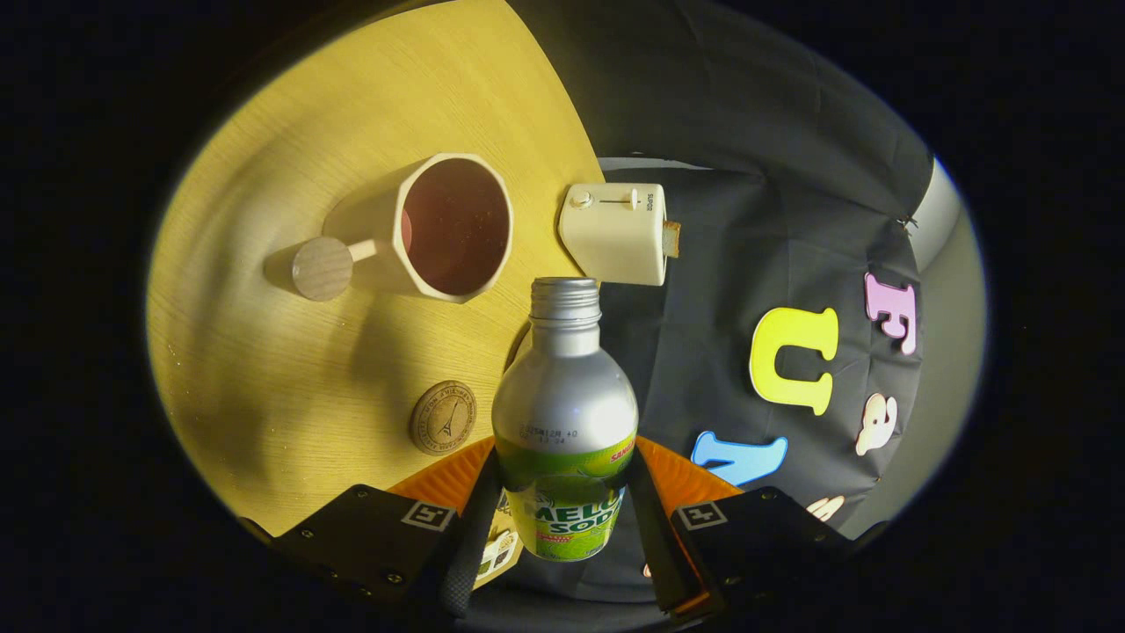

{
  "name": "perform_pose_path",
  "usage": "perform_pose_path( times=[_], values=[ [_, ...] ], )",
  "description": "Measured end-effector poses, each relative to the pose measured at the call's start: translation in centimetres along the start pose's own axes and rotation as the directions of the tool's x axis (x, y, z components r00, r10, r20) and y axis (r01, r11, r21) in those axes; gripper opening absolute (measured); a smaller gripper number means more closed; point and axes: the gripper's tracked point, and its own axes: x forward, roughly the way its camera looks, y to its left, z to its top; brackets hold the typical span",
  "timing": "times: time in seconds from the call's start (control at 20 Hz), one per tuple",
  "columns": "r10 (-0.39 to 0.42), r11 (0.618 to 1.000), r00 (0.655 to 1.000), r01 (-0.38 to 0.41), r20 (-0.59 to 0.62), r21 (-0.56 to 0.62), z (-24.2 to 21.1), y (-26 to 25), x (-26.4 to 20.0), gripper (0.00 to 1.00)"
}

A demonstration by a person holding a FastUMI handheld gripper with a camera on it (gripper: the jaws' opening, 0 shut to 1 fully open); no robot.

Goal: Take the bottle from table, then pour the juice into the cup, finally place the bottle on the coaster

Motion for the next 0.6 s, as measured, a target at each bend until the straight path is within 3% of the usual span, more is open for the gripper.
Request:
perform_pose_path(
  times=[0.6],
  values=[
    [-0.023,0.995,0.999,0.026,0.029,-0.097,0.2,-1.5,0.3,0.76]
  ],
)
